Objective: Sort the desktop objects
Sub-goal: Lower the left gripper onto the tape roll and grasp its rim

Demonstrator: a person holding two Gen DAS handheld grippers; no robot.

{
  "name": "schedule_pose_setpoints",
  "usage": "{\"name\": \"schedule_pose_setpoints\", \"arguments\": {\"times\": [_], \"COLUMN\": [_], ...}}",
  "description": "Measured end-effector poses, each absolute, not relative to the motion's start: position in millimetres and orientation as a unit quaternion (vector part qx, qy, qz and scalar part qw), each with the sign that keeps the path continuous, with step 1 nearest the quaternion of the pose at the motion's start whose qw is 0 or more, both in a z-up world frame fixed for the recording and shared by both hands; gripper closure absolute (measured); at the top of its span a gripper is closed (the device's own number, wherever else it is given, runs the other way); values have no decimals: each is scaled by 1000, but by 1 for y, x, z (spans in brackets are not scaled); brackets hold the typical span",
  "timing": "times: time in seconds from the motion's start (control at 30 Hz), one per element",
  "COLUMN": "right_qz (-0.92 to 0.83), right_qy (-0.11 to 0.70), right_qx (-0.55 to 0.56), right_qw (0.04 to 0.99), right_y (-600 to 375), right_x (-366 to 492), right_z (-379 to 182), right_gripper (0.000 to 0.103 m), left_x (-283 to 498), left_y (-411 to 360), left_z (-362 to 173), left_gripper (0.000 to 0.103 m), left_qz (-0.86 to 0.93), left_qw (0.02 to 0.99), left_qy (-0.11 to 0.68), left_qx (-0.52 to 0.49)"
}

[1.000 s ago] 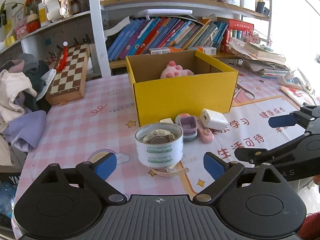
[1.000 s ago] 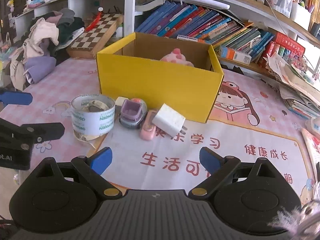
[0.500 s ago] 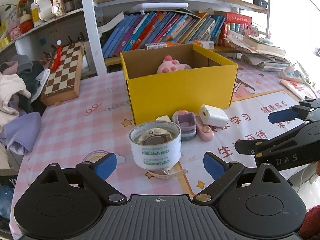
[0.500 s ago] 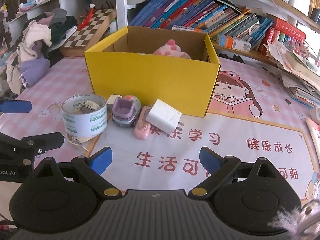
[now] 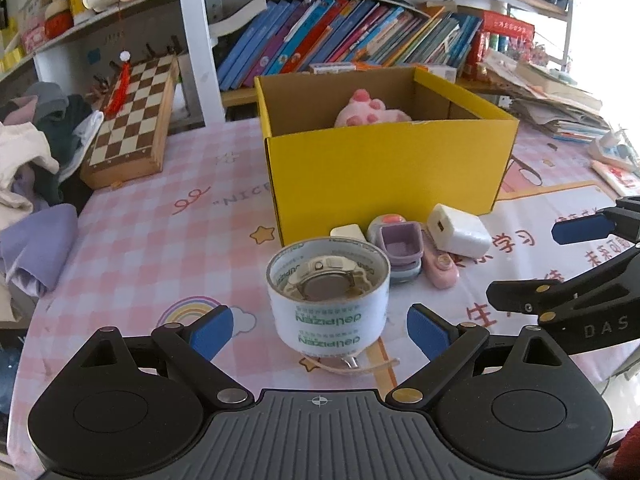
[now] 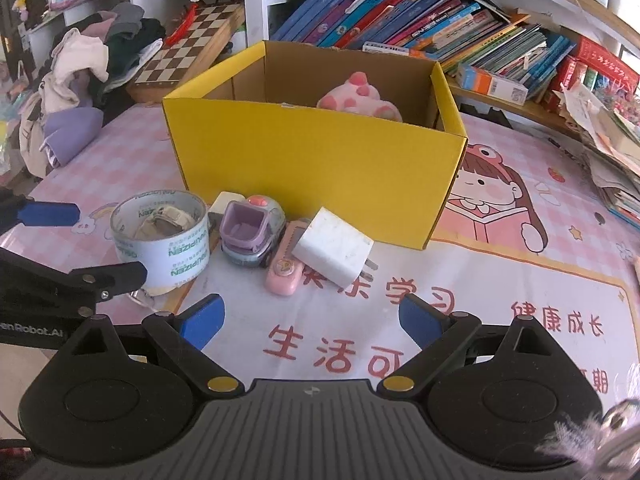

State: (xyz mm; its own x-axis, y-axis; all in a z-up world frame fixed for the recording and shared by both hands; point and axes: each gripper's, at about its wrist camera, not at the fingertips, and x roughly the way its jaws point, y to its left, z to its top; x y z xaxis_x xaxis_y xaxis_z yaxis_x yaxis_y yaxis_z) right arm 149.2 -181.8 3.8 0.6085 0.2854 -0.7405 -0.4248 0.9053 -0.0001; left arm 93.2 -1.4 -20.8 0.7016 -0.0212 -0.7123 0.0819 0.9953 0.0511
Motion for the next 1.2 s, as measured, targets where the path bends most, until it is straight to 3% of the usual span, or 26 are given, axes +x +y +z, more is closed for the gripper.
{"name": "schedule_pose_setpoints", "arguments": {"times": [0.93, 1.1, 1.2], "right_qz": [217, 226, 231], "right_qy": [438, 446, 450], "right_qx": [-79, -78, -77], "right_qw": [869, 863, 859], "right_y": [-194, -194, -194], "right_x": [207, 214, 217], "right_z": [-16, -20, -23], "right_gripper": [8, 9, 9], "left_x": [145, 144, 143], "left_y": [-10, -8, -7], "left_z": [-51, -51, -50], "left_gripper": [9, 18, 18], "left_qz": [-9, -8, -9], "left_qw": [910, 908, 907], "left_qy": [414, 419, 422], "left_qx": [24, 11, 5]}}
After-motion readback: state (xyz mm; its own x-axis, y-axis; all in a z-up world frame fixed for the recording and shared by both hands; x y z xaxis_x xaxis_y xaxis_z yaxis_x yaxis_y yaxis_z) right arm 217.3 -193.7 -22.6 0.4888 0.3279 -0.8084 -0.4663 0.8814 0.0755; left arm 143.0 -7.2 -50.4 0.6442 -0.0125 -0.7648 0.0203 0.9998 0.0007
